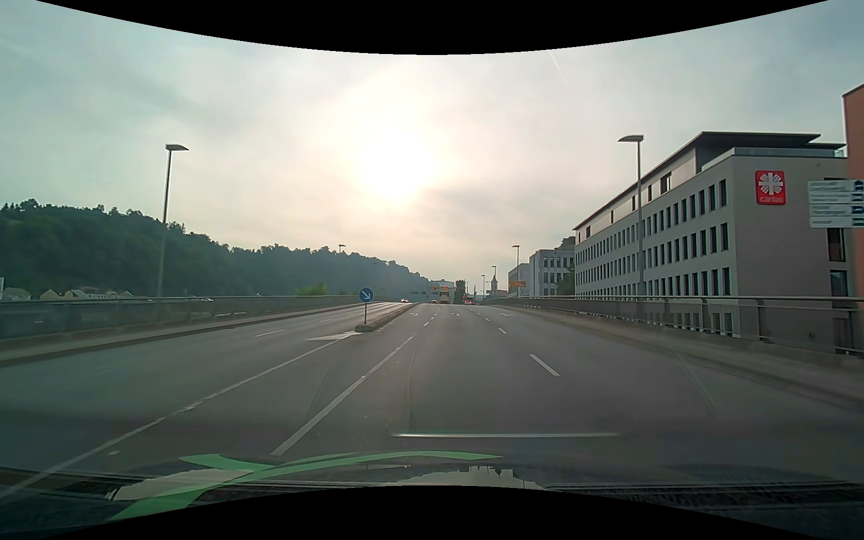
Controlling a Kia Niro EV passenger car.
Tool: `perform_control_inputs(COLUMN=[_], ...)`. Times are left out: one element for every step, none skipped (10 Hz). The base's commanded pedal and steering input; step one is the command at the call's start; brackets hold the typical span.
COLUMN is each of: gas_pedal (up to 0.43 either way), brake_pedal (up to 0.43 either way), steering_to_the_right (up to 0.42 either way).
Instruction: Follow the waypoints while adhering to traffic rules and regulations
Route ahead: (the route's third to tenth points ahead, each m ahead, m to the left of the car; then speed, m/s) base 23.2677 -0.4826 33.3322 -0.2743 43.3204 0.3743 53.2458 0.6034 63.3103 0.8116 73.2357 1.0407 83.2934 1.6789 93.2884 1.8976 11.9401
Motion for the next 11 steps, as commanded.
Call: perform_control_inputs(gas_pedal=[0.157, 0.157, 0.169, 0.169, 0.169, 0.177, 0.177, 0.177, 0.177, 0.177, 0.177], brake_pedal=[0.0, 0.0, 0.0, 0.0, 0.0, 0.0, 0.0, 0.0, 0.0, 0.0, 0.0], steering_to_the_right=[-0.011, -0.011, -0.011, -0.014, -0.016, -0.019, -0.02, -0.02, -0.02, -0.021, -0.021])
